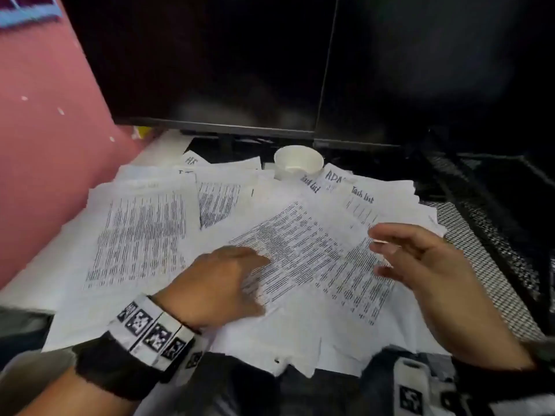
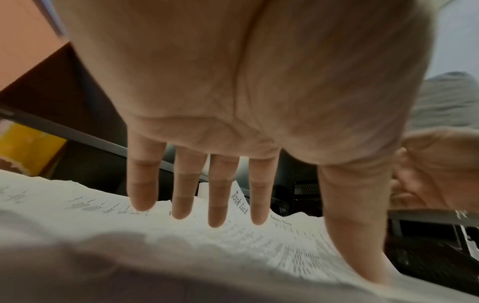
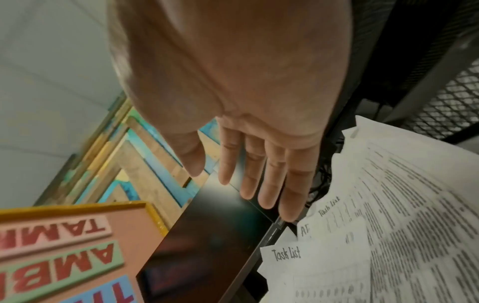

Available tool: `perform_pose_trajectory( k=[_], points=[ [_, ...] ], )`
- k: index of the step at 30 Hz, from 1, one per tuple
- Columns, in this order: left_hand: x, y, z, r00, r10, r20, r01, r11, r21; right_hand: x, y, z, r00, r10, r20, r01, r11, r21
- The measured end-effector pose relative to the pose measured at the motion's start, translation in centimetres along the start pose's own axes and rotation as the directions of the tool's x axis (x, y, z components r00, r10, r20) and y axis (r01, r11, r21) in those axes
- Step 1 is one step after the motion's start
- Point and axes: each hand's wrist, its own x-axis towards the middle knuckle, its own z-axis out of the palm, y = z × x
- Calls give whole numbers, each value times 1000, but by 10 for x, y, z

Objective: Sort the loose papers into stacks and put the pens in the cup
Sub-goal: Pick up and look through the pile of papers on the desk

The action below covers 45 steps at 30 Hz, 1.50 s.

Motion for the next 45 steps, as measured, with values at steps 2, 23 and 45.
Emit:
perform_pose_trajectory(
  k=[2,23,45],
  points=[
    [-6,-3,9,999,-14,38,13,1000,18,-8,2,3,995,-74,61,86,969,-231],
    [-16,27,-8,951,200,-236,-279,885,-372,15,31,60,900,412,146,-437,844,311],
    [95,26,15,985,32,167,-33,999,3,91,-101,-36,991,0,-134,-63,883,-466]
  ],
)
